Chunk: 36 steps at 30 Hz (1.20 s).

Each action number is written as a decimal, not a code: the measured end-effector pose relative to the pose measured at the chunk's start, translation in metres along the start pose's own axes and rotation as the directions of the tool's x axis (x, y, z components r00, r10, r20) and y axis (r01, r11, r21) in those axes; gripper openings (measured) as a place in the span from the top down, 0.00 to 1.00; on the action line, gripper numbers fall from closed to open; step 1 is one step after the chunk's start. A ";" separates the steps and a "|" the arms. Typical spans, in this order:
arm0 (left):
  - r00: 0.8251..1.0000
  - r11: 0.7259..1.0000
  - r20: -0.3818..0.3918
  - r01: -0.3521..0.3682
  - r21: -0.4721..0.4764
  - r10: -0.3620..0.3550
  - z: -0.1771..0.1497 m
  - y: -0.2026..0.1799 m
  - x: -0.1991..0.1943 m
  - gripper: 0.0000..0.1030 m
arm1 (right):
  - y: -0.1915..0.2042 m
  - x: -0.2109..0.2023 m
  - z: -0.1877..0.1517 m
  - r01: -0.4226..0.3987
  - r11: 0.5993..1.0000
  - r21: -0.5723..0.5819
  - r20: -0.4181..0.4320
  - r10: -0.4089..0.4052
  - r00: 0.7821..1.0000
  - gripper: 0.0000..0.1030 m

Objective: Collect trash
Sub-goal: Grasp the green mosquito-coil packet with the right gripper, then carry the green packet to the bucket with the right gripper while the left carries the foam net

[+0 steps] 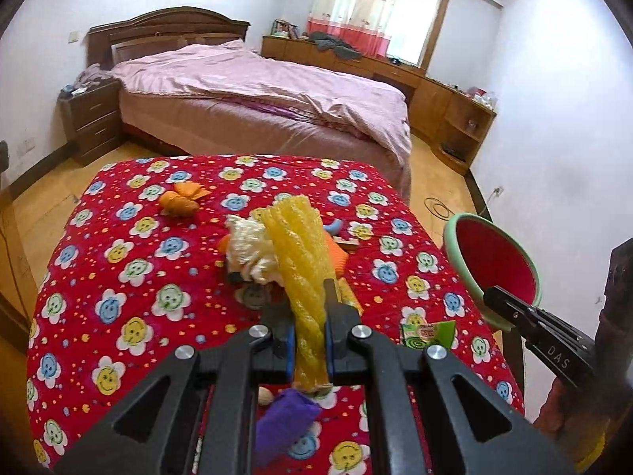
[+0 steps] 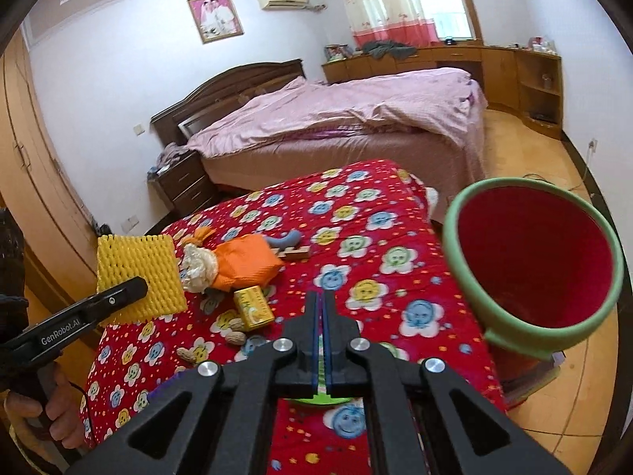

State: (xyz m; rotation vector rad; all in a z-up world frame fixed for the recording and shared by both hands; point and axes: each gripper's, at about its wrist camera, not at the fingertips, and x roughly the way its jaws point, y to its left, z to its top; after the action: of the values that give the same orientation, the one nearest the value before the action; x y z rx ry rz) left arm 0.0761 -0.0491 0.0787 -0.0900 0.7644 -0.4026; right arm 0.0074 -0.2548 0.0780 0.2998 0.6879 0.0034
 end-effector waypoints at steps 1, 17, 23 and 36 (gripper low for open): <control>1.000 1.000 -0.006 0.002 0.003 -0.002 -0.001 -0.002 0.002 0.91 | -0.003 -0.001 -0.001 0.004 1.000 0.004 -0.005 -0.004 1.000 0.97; 0.996 1.000 -0.080 -0.030 -0.008 0.029 -0.026 0.005 0.020 0.91 | -0.006 0.038 -0.036 0.037 0.999 0.001 -0.158 -0.036 0.987 0.37; 0.993 0.998 -0.109 -0.057 -0.022 0.054 -0.031 0.012 0.029 0.91 | 0.003 0.050 -0.044 0.057 0.998 -0.036 -0.185 -0.062 0.981 0.36; 0.987 0.996 -0.146 -0.072 -0.051 0.064 -0.037 0.024 0.040 0.91 | 0.015 0.069 -0.052 0.093 0.992 -0.086 -0.188 -0.107 0.976 0.45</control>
State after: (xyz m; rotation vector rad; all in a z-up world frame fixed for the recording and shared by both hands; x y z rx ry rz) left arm 0.0844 -0.0399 0.0204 -0.0877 0.9195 -0.3250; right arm 0.0294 -0.2191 0.0014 0.1922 0.8922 -0.0376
